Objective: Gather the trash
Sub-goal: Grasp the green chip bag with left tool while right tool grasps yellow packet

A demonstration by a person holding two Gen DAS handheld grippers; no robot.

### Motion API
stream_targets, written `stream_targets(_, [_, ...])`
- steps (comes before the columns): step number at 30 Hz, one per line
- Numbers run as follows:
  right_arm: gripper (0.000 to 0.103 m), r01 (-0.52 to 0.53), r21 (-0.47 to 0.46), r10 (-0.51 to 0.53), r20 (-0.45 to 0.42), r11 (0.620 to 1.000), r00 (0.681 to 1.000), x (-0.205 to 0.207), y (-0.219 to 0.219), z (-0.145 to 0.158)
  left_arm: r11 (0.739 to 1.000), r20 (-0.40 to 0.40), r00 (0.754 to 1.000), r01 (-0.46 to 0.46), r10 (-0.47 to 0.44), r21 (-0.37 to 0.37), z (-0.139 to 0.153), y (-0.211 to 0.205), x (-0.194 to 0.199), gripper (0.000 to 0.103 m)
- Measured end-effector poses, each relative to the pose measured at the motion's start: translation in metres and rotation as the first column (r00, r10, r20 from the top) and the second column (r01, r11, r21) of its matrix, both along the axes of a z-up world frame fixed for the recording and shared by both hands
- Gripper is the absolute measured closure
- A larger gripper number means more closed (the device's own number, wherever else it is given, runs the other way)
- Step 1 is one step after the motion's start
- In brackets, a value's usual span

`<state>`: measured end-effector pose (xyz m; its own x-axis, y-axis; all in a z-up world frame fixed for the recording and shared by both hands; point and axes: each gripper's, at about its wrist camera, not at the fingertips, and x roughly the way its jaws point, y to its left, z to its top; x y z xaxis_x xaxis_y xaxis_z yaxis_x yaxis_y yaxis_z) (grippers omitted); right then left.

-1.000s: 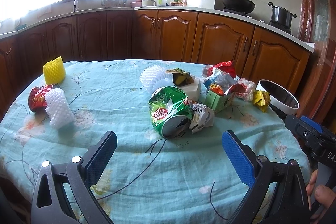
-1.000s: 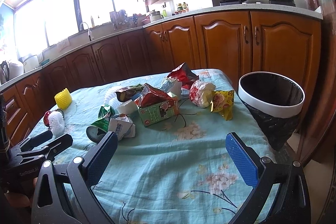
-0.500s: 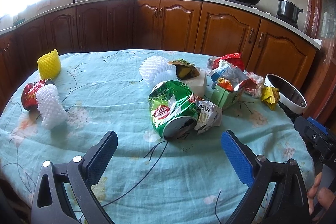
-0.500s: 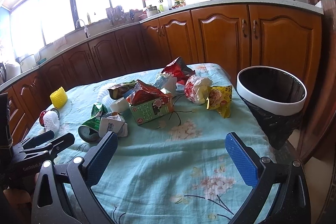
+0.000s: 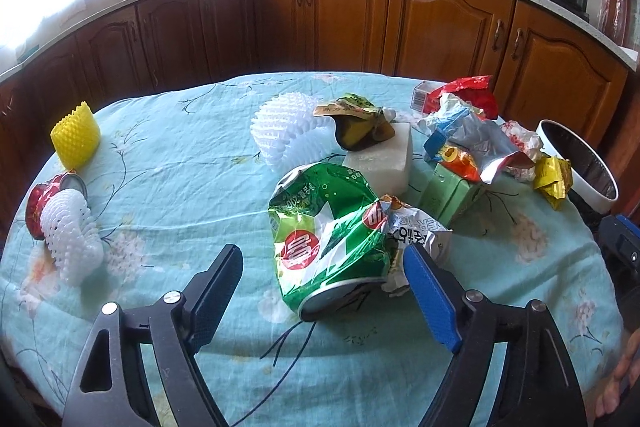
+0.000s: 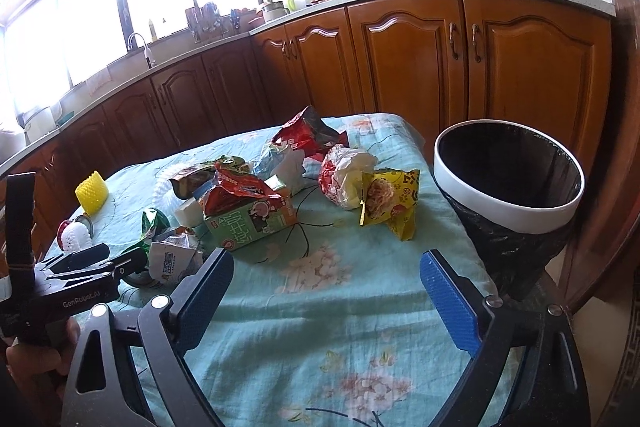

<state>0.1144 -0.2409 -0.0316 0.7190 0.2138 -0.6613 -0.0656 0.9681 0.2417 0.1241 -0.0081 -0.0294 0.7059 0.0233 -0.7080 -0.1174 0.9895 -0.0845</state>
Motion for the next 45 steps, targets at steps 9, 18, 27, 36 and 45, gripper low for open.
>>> stream_targets(9, [0.016,0.038,0.005,-0.037,-0.073,0.999,0.997,0.038,-0.022,-0.018,1.000,-0.075,0.997,0.014,-0.013,0.014,-0.015,-0.002,0.026,0.035])
stream_targets(18, [0.025,0.062,-0.016,-0.064,-0.150,0.998,0.987,0.077,-0.035,-0.040,0.996,-0.030,0.998,0.046,-0.049,-0.076,-0.014,0.023,0.015,0.060])
stream_targets(27, [0.076,0.033,0.001,-0.032,-0.140,0.999,0.990,0.074,-0.034,-0.039,0.989,0.020,0.998,0.055,-0.052,-0.134,-0.004,0.043,-0.009,0.067])
stream_targets(36, [0.090,0.016,0.031,-0.012,-0.105,0.999,0.994,0.051,-0.030,-0.024,0.987,0.101,0.992,0.082,-0.069,-0.135,0.024,0.041,-0.039,0.067])
stream_targets(45, [0.090,0.019,0.055,-0.015,-0.071,0.998,0.997,0.032,-0.040,-0.007,0.963,0.172,0.963,0.231,-0.207,-0.139,0.058,-0.004,-0.049,0.067])
